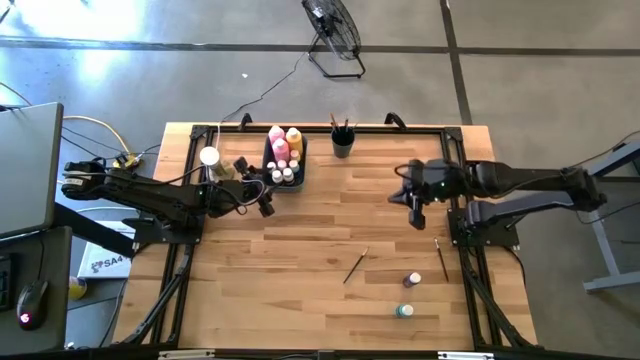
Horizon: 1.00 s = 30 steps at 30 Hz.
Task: Pick & Place Paint Supplies
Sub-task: Put the silver paint brush into the green cup
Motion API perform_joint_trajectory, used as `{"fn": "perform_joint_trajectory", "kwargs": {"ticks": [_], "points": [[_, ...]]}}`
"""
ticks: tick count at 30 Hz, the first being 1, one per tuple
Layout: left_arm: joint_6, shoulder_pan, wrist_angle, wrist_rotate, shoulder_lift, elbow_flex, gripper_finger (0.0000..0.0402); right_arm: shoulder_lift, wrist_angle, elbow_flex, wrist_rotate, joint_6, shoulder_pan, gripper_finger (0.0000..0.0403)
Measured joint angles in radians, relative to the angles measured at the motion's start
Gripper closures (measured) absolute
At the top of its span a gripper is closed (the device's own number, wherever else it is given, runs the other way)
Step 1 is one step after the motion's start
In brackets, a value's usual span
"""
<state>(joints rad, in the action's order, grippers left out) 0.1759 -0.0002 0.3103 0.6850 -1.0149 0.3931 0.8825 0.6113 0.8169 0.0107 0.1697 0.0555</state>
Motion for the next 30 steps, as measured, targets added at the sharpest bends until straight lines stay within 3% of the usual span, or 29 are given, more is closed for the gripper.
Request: {"fn": "perform_joint_trajectory", "kwargs": {"ticks": [11, 14, 22, 26, 30], "points": [[-0.085, 0.0, -0.024, -0.109, 0.0, 0.0, 0.0178, 0.0, 0.092, 0.0, -0.013, 0.297, -0.269, 0.0401], [-0.111, 0.0, -0.048, -0.122, 0.0, 0.0, 0.0178, 0.0, 0.133, 0.0, -0.075, 0.453, -0.309, 0.0401], [-0.131, 0.0, -0.104, -0.121, 0.0, 0.0, 0.0178, 0.0, 0.519, 0.0, -0.258, 0.998, -0.322, 0.0401], [-0.13, 0.0, -0.104, -0.119, 0.0, 0.0, 0.0178, 0.0, 0.676, 0.0, -0.254, 1.18, -0.309, 0.0401], [-0.13, 0.0, -0.104, -0.118, 0.0, 0.0, 0.0178, 0.006, 0.718, 0.0, -0.208, 1.281, -0.302, 0.0401]]}}
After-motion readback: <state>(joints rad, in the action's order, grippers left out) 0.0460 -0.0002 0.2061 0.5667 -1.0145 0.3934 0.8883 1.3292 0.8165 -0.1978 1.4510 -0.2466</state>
